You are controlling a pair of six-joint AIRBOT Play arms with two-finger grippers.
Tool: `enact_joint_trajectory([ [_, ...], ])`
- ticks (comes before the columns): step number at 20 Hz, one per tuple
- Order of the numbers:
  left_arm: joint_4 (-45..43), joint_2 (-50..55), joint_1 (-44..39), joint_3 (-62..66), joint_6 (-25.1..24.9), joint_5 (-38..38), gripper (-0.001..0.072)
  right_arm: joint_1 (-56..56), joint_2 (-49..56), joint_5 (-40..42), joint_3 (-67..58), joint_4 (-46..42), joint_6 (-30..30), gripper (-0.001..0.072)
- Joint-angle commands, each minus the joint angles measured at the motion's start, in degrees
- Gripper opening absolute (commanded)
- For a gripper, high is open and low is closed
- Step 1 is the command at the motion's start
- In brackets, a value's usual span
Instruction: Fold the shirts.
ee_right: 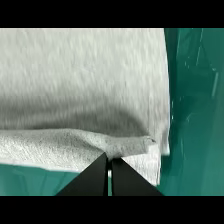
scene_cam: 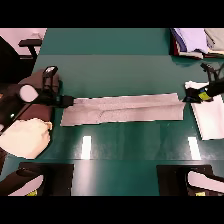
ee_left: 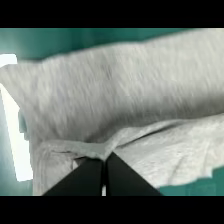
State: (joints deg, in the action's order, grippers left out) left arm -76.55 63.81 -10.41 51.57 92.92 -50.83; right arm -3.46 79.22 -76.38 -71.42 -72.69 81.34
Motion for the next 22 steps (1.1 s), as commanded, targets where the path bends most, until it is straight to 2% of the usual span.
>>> enact_joint_trajectory([
  [1, -0.20, 6.56, 0.00, 0.70, 0.13, 6.16, 0.0029, 0.59, 8.24, 1.01, -6.93, 3.74, 0.22, 0.0038],
  [2, -0.20, 6.67, 0.00, 0.79, 0.13, 6.58, 0.0212, -0.11, 9.81, 1.05, -8.35, 6.56, -0.15, 0.0227],
  [3, -0.17, 6.67, 0.00, 1.44, 0.22, 6.49, 0.0483, -0.96, 10.91, 0.92, -9.40, 9.60, -1.49, 0.0357],
  [4, -0.17, 6.64, 0.00, 2.64, 0.15, 5.60, 0.0552, -2.32, 11.56, 0.44, -9.88, 12.94, -3.61, 0.0370],
  [5, -0.15, 6.64, 0.00, 4.37, 0.13, 3.74, 0.0554, -3.54, 11.54, -0.26, -9.49, 14.71, -5.44, 0.0375],
  [7, 0.66, 6.64, 0.00, 7.61, 0.09, 0.42, 0.0553, -6.69, 10.75, -1.51, -6.62, 14.34, -7.30, 0.0492],
  [8, 1.79, 6.64, 0.00, 8.63, 0.07, -0.31, 0.0489, -8.74, 10.25, -1.77, -4.26, 14.71, -8.02, 0.0520],
  [9, 3.39, 6.64, -0.02, 9.16, -0.13, -0.42, 0.0214, -10.71, 9.94, -1.73, -2.01, 14.75, -8.39, 0.0520],
  [10, 5.70, 6.67, -0.02, 9.14, -1.27, 0.15, 0.0034, -12.61, 9.99, -1.75, 0.22, 14.71, -8.50, 0.0521],
  [14, 14.53, 6.80, -0.02, 9.07, -3.41, 0.85, 0.0034, -16.11, 12.79, -1.84, 5.31, 17.03, -11.41, 0.0518],
  [17, 16.39, 6.80, -0.04, 9.05, -3.37, 0.59, 0.0034, -14.53, 16.39, -1.31, 5.42, 21.64, -12.15, 0.0509],
  [19, 16.74, 7.21, -1.40, 9.03, -3.34, 1.09, 0.0026, -12.33, 17.57, -0.28, 5.31, 25.33, -14.58, 0.0345],
  [20, 17.00, 7.98, -2.78, 9.03, -3.37, 1.70, 0.0025, -11.30, 17.49, 0.90, 5.31, 25.73, -14.67, 0.0236],
  [21, 17.29, 9.01, -4.42, 9.05, -3.34, 2.40, 0.0025, -10.49, 16.96, 1.68, 5.31, 25.73, -15.06, 0.0086],
  [22, 17.77, 10.29, -6.23, 9.07, -3.34, 3.63, 0.0026, -10.05, 15.89, 2.19, 5.29, 25.79, -16.09, 0.0012],
])
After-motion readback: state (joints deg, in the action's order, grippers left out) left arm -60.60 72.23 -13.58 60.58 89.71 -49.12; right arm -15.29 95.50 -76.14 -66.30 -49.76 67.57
